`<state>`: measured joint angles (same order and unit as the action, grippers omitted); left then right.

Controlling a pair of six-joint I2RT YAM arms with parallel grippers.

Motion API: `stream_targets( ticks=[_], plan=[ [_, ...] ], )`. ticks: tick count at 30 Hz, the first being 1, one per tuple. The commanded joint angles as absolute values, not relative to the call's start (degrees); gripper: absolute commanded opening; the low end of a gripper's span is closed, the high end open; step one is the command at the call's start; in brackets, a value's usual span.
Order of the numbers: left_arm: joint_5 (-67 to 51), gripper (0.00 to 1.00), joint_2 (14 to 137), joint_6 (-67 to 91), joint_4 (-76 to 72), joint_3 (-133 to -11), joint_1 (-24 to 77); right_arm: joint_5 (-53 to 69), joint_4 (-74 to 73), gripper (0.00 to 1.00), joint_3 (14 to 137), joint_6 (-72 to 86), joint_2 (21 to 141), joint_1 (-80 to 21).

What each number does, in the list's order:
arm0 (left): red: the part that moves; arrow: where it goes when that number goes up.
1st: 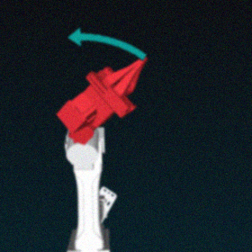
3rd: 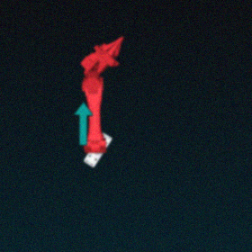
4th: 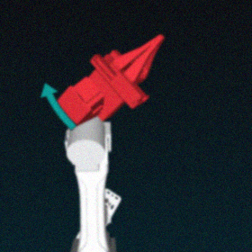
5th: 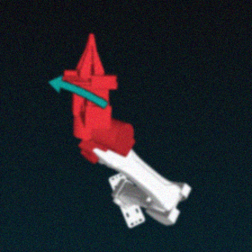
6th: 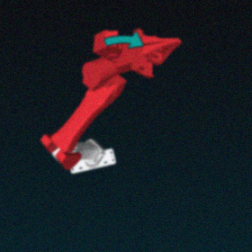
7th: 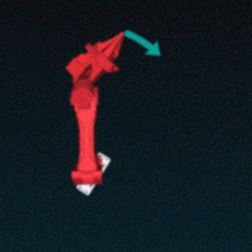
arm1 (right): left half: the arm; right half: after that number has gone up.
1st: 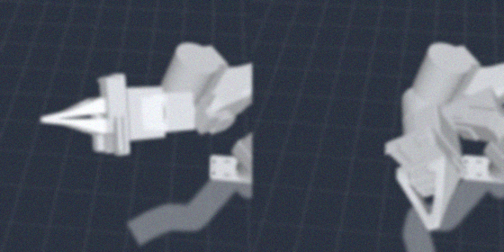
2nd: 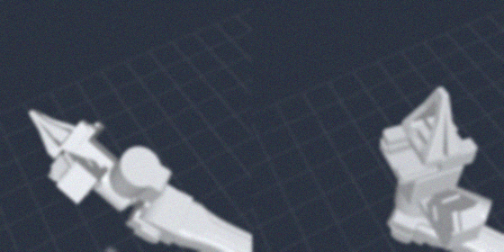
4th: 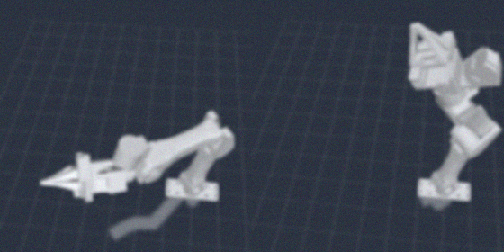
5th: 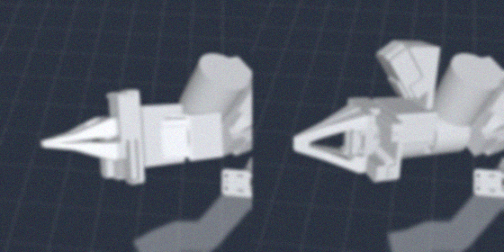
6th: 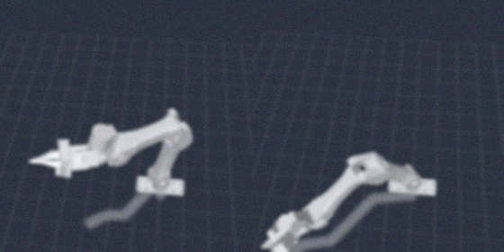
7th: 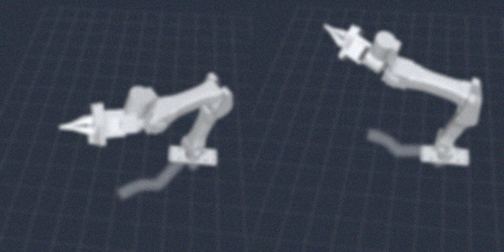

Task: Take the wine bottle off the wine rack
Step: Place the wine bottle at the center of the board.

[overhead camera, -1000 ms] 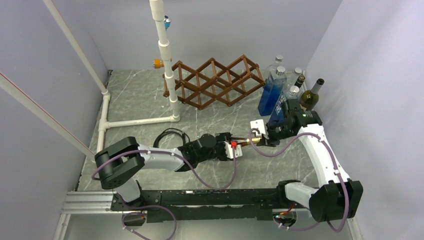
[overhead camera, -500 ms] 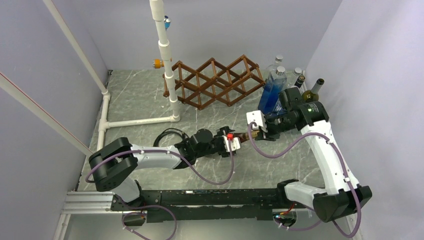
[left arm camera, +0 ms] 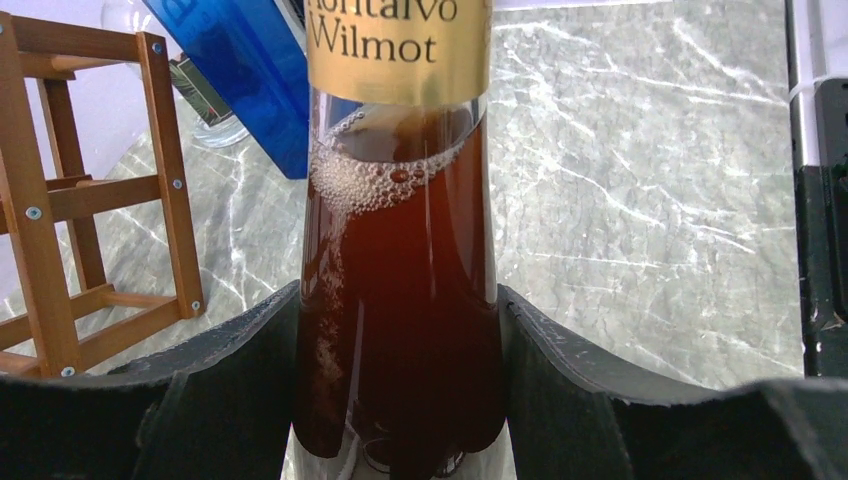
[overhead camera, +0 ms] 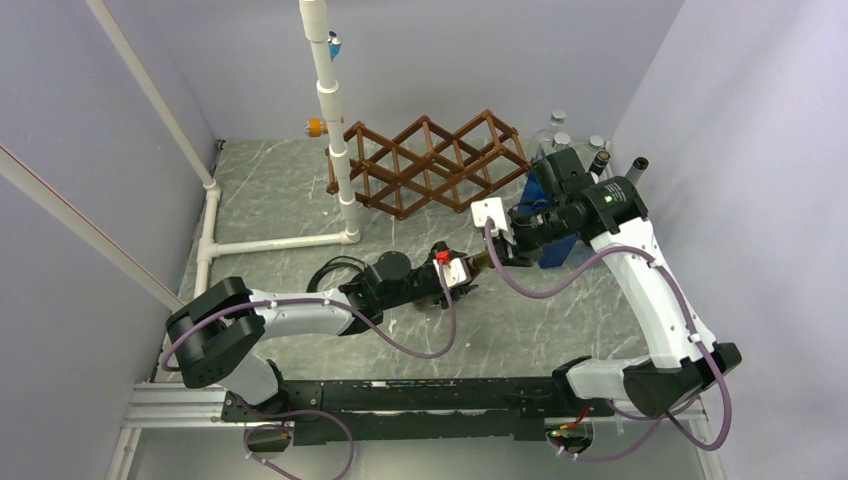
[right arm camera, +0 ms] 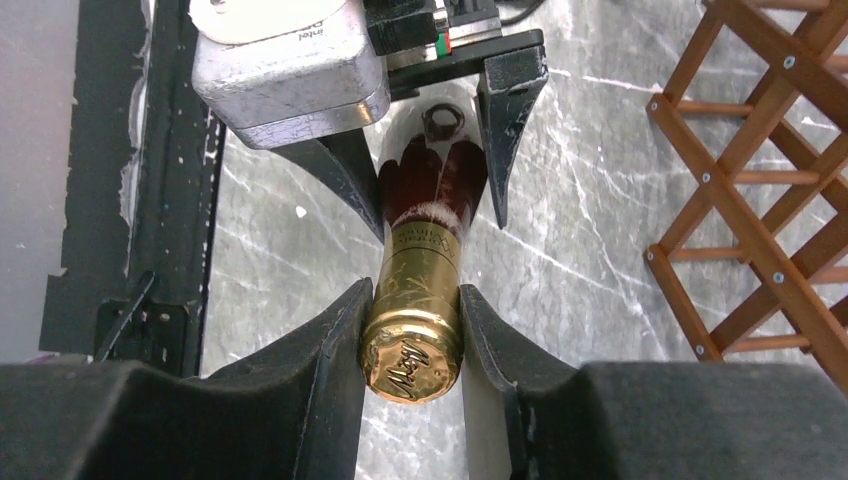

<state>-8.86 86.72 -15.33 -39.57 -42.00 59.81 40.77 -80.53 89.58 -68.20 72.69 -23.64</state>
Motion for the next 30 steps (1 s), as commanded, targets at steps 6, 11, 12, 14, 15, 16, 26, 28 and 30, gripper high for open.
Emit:
stream_targets(
  ticks=[6,11,12,14,15,16,26,28,30],
  plan=[
    [-13.97,0.00,82.94,-6.88,-57.40,-37.63,58.52,50.54,-75.62,0.06,95.38,-60.47,77.91,-28.69],
    [-13.27,0.00,81.78,-4.27,-60.90,-34.44,57.55,52.13,-72.99,0.24,95.36,-57.30,80.02,-30.52],
    [-13.08,0.00,81.56,-3.96,-61.47,-33.85,57.42,52.45,-72.44,0.28,95.35,-56.46,80.39,-30.78],
    [-12.61,0.00,81.10,-3.55,-61.84,-32.99,57.22,52.83,-71.64,0.32,95.64,-55.28,81.14,-31.34],
    [-12.45,0.00,80.92,-3.45,-61.87,-32.74,57.14,53.15,-71.37,0.35,95.97,-54.65,81.64,-31.46],
    [-12.36,0.00,80.75,-3.31,-62.01,-32.36,57.13,53.43,-71.17,0.41,96.24,-53.95,81.91,-31.60],
    [-11.78,0.00,79.91,-0.57,-65.43,-29.18,56.42,59.07,-67.41,0.74,92.81,-55.69,81.28,-31.59],
    [-11.73,0.00,79.69,-0.37,-66.15,-28.65,56.27,61.43,-65.74,0.75,90.09,-57.78,79.91,-31.43],
    [-11.69,0.00,79.55,1.53,-67.02,-28.04,56.26,64.08,-65.30,0.75,87.73,-60.48,79.38,-31.34]
  ],
)
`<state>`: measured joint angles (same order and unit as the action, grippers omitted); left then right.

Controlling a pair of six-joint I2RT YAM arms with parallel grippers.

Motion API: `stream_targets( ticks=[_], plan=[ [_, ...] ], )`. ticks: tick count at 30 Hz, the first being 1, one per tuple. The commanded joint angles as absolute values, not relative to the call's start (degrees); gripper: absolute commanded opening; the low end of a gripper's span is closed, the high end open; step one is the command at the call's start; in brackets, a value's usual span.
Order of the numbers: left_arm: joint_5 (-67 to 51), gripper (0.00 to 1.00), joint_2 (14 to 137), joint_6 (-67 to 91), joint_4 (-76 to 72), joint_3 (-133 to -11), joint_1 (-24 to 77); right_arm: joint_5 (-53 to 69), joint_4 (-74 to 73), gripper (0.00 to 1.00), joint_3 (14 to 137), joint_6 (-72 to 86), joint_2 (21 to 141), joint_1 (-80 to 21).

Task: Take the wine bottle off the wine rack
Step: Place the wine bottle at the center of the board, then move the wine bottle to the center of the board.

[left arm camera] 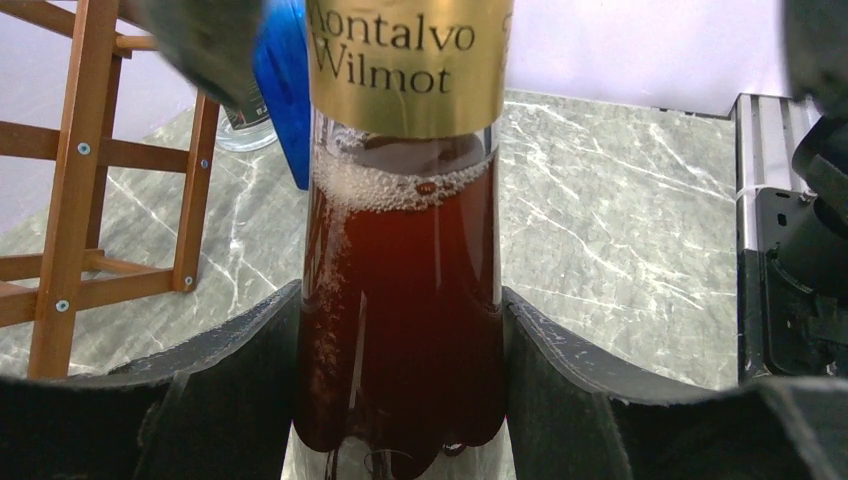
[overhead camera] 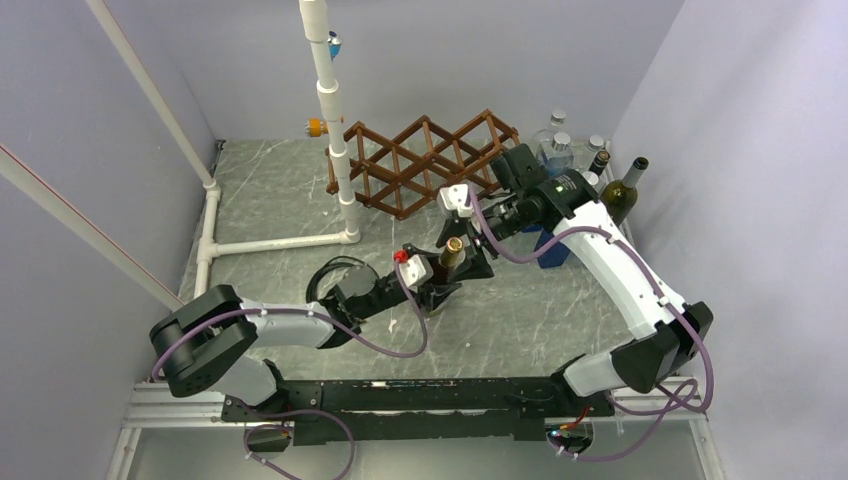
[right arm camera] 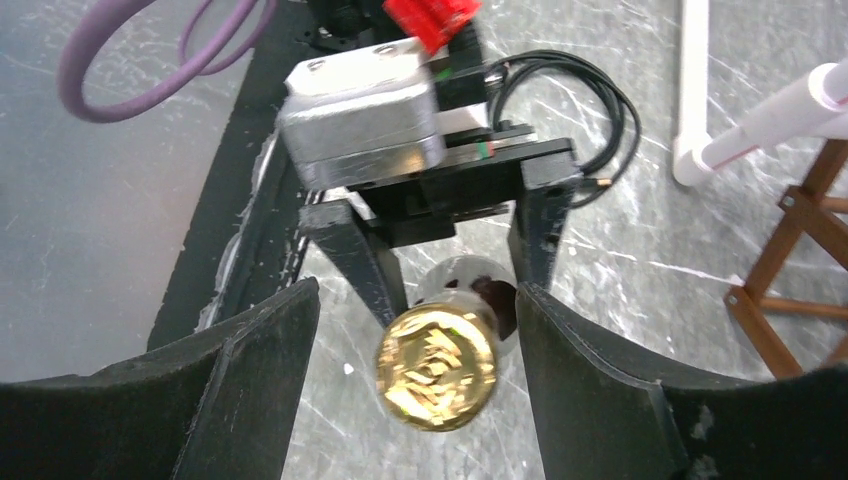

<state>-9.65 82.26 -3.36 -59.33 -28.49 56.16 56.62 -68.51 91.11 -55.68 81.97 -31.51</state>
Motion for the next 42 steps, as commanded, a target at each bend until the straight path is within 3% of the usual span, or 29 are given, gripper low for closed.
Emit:
stream_targets(
  ticks=[1,9,13,16,18,21,25,28,30,42],
  plan=[
    [-11.69,0.00,79.54,1.92,-67.51,-27.78,56.17,65.04,-65.02,0.74,87.11,-60.97,79.37,-31.23],
    [-11.67,0.00,79.87,3.37,-69.36,-27.13,56.07,71.82,-61.65,0.71,84.82,-59.50,80.51,-29.64],
    [-11.60,0.00,79.99,3.82,-69.77,-27.07,56.07,73.28,-59.98,0.64,83.99,-57.79,81.36,-29.64],
    [-11.39,0.00,79.99,4.32,-70.20,-26.95,56.07,73.66,-59.00,0.47,84.26,-56.26,81.97,-29.62],
    [-11.10,0.01,80.07,4.88,-70.67,-26.82,55.99,73.78,-58.87,0.29,84.54,-55.99,82.27,-29.61],
    [-10.48,0.25,79.88,6.25,-71.64,-26.37,55.78,73.18,-58.49,0.00,84.72,-54.96,82.14,-29.57],
    [-10.14,0.72,78.42,7.53,-72.35,-25.27,55.67,71.94,-56.86,0.00,84.10,-51.74,80.12,-28.70],
    [-9.43,0.94,75.97,8.16,-71.54,-24.19,55.63,70.84,-55.57,0.00,83.43,-49.56,77.74,-27.67],
    [-9.44,0.99,74.08,8.21,-70.14,-23.53,55.63,70.61,-54.36,0.00,82.39,-47.85,75.83,-26.61],
    [-9.66,1.00,57.67,9.60,-40.50,-23.48,55.64,71.60,-52.44,0.00,75.47,-44.01,62.23,-14.23]
  ],
)
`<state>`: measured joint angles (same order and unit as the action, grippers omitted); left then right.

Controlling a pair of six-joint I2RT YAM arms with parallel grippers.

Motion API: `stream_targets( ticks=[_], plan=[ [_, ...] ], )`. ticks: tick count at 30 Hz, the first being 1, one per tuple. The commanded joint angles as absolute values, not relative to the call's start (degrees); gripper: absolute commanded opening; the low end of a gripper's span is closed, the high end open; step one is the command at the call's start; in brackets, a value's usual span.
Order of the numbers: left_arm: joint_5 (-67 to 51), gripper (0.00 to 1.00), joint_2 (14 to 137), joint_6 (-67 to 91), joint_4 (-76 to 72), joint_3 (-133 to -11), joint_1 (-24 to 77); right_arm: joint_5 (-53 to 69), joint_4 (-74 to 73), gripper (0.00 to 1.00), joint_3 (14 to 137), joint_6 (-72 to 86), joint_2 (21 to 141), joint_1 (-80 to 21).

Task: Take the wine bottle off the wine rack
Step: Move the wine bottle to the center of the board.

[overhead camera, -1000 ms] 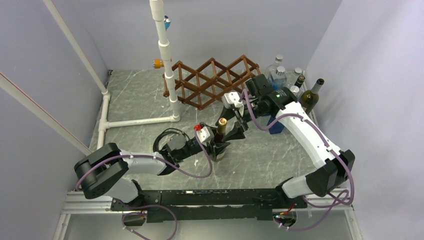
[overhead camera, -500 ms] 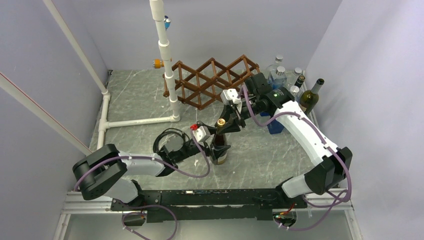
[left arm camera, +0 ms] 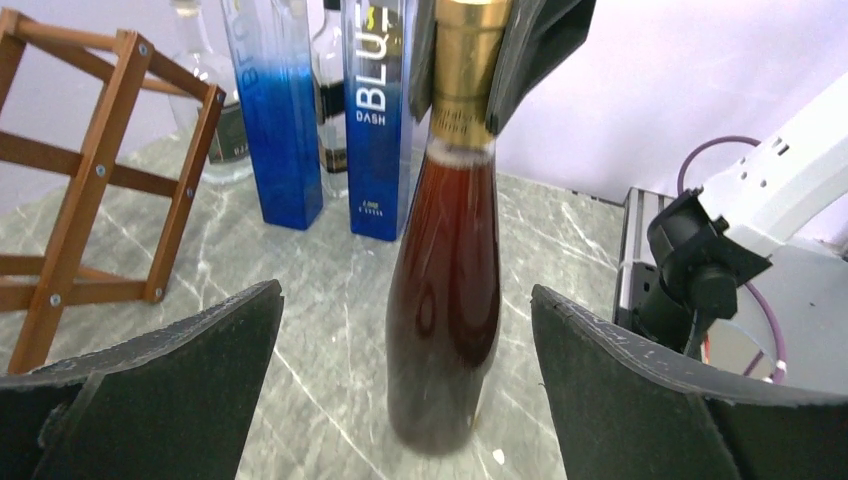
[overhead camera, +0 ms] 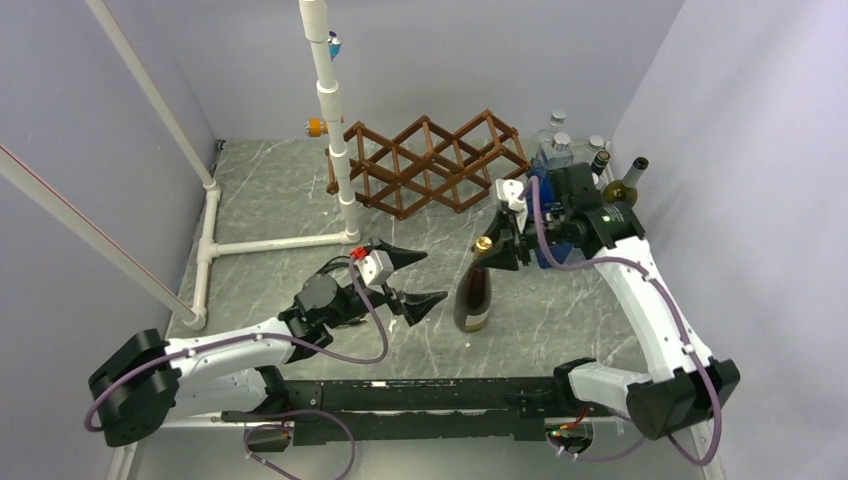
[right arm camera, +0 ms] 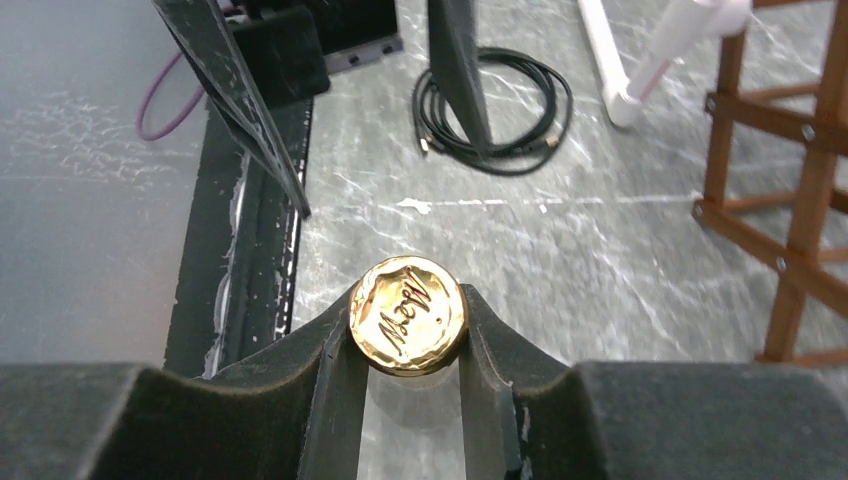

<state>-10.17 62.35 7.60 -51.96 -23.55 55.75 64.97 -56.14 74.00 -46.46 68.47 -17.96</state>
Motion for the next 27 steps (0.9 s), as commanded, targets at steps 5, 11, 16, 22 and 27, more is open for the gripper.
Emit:
stream_targets(
  ticks=[5,11,16,22,27],
  plan=[
    [-7.18,0.99,51.41,10.90,-28.16,-24.38,55.63,68.96,-54.19,0.00,76.12,-42.96,58.77,-7.63],
    [-5.29,0.99,45.62,11.34,-22.88,-23.02,55.63,68.80,-65.44,0.00,80.19,-48.46,60.08,1.70],
    [-3.98,1.00,42.45,11.75,-21.46,-21.28,55.63,67.92,-74.43,0.00,83.27,-54.72,62.01,9.37],
    [-3.45,0.99,40.76,12.07,-20.67,-20.27,55.64,64.29,-75.82,0.00,85.51,-57.08,62.10,18.37],
    [-2.80,0.99,40.28,12.56,-21.06,-19.00,55.63,64.77,-76.76,0.00,87.06,-59.70,63.74,26.16]
  ],
)
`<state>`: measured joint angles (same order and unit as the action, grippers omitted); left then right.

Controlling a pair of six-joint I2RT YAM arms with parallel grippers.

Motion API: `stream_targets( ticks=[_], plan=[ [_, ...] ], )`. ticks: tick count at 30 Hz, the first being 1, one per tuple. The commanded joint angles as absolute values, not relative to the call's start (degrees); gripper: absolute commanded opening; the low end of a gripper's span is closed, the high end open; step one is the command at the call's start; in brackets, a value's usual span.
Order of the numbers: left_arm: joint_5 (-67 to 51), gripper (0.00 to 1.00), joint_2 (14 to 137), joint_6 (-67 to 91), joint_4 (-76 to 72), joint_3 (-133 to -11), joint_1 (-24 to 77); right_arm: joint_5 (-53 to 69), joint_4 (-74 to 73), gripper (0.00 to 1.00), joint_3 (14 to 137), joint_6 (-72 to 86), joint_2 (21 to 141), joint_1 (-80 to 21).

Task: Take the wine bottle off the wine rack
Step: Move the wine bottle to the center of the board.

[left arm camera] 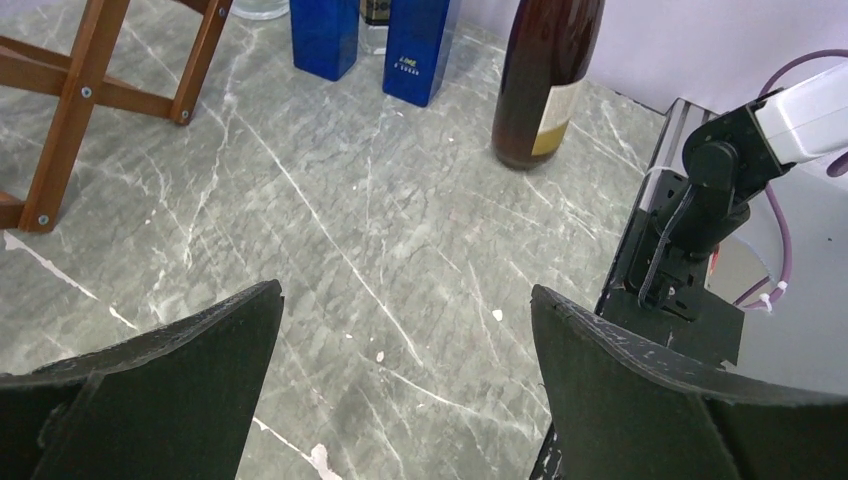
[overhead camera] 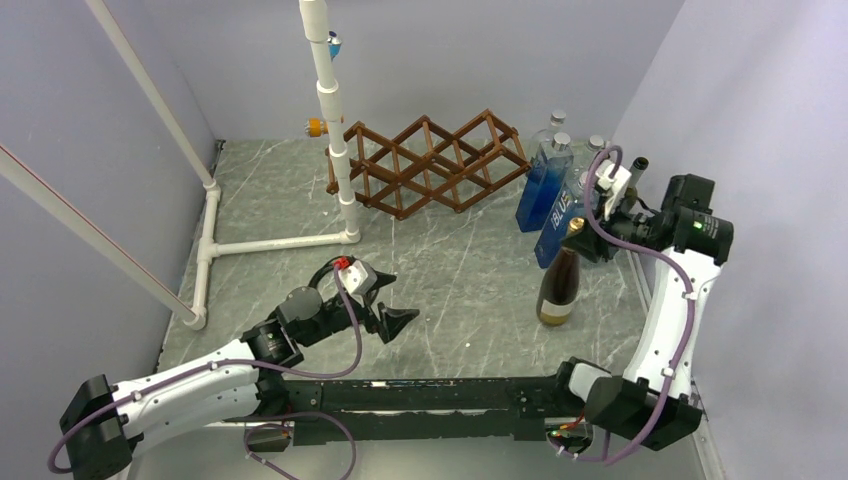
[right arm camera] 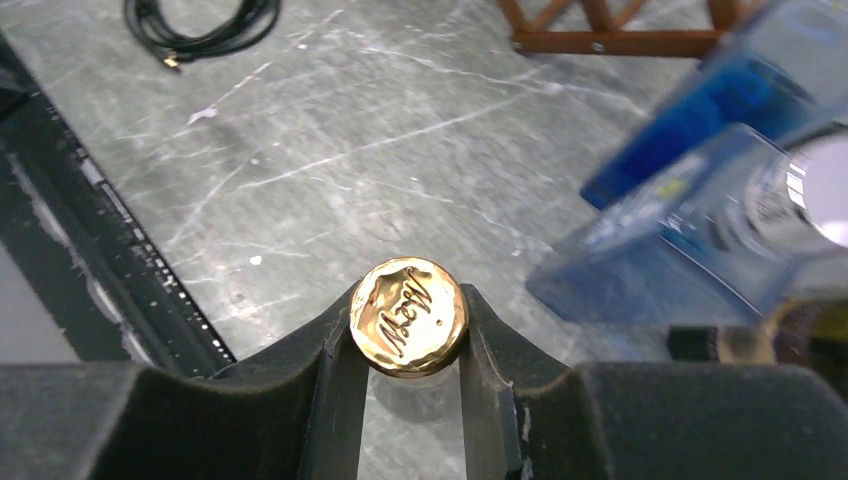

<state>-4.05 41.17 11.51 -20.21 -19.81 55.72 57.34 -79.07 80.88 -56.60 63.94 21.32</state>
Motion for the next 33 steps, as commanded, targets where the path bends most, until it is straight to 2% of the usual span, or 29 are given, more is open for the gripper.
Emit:
stream_targets(
  ticks=[1,16,33],
  plan=[
    [-2.67,0.99,40.21,12.57,-20.87,-18.94,55.63,65.32,-77.01,0.00,87.40,-60.27,64.20,27.78],
    [-1.85,1.00,39.12,12.26,-20.48,-17.75,55.68,71.56,-74.10,0.00,92.21,-63.63,73.09,44.86],
    [-2.00,1.00,38.76,12.20,-20.79,-17.76,55.68,75.45,-67.43,0.00,90.70,-60.31,77.53,46.96]
  ],
)
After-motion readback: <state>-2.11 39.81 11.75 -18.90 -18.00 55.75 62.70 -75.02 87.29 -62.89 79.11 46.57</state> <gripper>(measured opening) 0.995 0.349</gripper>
